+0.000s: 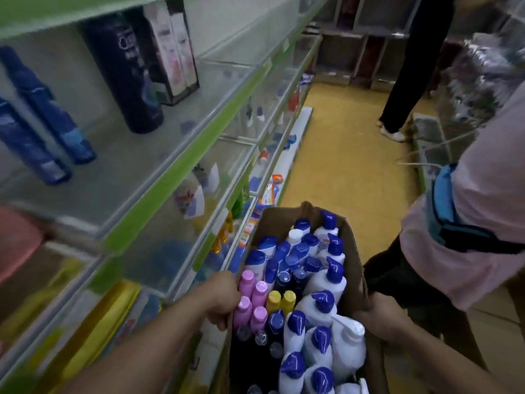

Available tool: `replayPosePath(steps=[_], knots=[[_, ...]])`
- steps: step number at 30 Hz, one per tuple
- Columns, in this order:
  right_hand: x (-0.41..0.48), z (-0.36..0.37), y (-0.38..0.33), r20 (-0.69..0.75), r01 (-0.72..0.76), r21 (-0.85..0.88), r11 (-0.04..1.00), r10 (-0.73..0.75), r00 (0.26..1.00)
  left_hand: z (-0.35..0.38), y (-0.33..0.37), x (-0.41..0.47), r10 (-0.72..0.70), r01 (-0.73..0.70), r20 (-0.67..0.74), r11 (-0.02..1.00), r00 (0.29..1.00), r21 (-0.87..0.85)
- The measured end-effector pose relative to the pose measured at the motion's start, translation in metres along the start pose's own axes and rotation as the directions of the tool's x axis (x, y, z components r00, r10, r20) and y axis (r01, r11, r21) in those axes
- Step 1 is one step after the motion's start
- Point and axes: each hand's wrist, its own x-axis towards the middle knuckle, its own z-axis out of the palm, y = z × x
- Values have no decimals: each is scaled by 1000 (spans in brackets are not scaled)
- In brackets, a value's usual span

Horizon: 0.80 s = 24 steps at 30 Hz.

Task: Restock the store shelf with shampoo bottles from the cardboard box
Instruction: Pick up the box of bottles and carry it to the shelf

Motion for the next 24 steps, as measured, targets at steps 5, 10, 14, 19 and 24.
replayPosePath(steps=[5, 10, 14, 19, 24], knots=[[92, -43, -27, 5, 12, 16, 1000, -12, 1000, -62, 64, 70, 20, -16, -66, 998, 998, 66], [192, -90, -53, 28, 0, 37, 999, -1, 1000, -110, 135, 137, 6, 0, -54, 994, 999, 106], [263, -125, -72, -5, -46, 12, 999, 46, 999, -148, 180, 193, 20, -8, -93, 991, 995, 135], [334, -164, -87, -45, -71, 23, 997, 72, 996, -183, 229, 267, -5, 12, -72, 996, 997, 86], [404, -209, -103, -28, -86, 12, 996, 87, 996, -221, 285, 329, -2, 9, -63, 994, 998, 110]])
